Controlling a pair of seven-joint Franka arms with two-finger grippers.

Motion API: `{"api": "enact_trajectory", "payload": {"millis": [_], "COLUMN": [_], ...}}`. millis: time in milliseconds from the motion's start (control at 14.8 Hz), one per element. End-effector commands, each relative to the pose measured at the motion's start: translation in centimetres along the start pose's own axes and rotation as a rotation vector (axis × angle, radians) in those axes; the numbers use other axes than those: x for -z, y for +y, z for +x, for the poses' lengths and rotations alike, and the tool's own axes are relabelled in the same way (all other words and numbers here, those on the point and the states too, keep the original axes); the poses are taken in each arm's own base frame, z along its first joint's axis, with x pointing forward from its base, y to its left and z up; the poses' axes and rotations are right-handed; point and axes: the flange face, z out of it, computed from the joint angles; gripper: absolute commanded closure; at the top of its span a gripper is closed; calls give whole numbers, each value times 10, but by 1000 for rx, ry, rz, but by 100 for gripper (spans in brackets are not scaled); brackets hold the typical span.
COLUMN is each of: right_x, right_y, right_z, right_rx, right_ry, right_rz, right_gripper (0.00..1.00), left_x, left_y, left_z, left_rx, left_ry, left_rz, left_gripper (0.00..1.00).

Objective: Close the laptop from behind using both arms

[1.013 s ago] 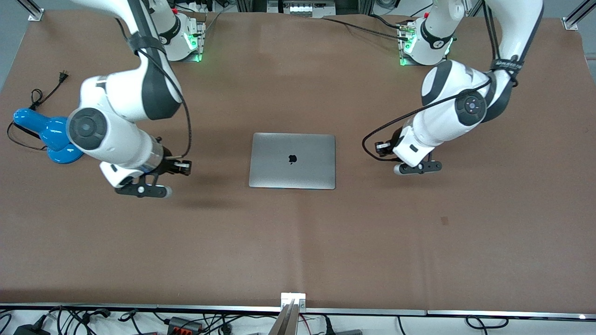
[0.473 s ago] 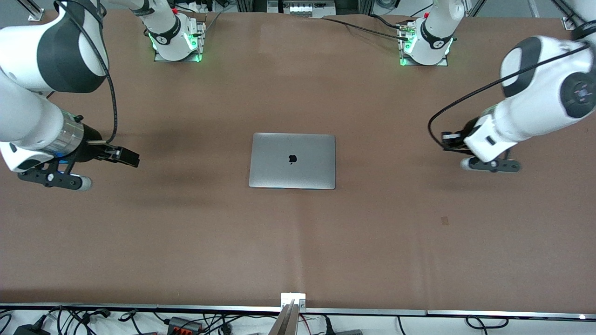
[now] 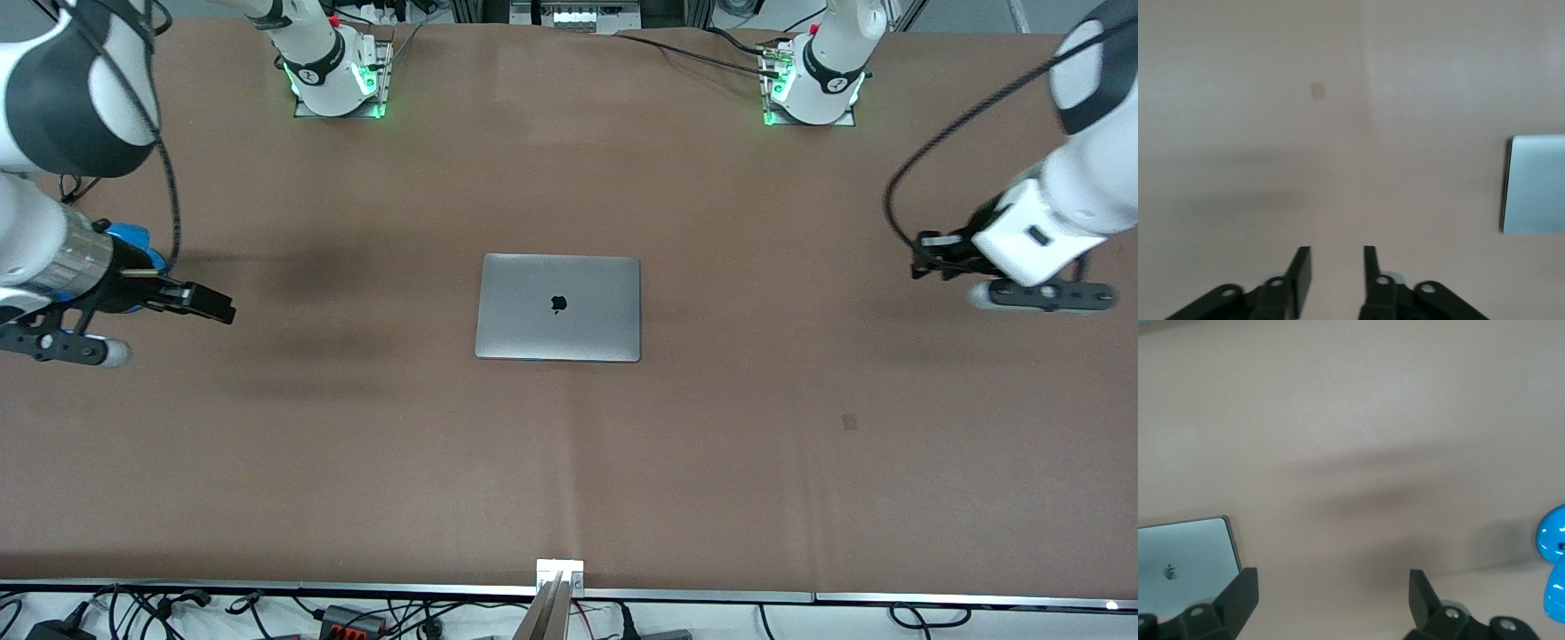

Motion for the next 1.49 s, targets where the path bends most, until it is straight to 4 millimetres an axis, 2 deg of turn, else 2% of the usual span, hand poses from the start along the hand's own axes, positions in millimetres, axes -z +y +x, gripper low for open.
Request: {"api": "enact_trajectory", "payload": {"millis": [0, 68, 203, 405, 675, 878, 1418], "right_x": [32, 38, 48, 49, 52, 58, 41], "right_y": [32, 44, 68, 98, 100, 98, 114], "right_z": [-3, -2, -5, -1, -5, -11, -77], "right_rx": [23, 17, 19, 88, 87, 84, 134], "right_ry": [44, 55, 63, 74, 75, 74, 48], "right_rz": [6, -1, 5, -1, -21, -28, -63], "right_gripper": [0, 0, 0, 0, 0, 0, 0], "left_x": [38, 40, 40, 36, 39, 52, 52], "left_y": [-13, -12, -13, -11, -9, 8, 8], "left_z": [-24, -31, -33, -31, -28, -42, -44], "left_rx": [9, 10, 3, 1, 25, -8, 5], "left_ry": [-25, -51, -62, -67, -39, -45, -54], "left_rz": [-16, -16, -15, -15, -14, -10, -18], "left_gripper": [0, 0, 0, 0, 0, 0, 0]}}
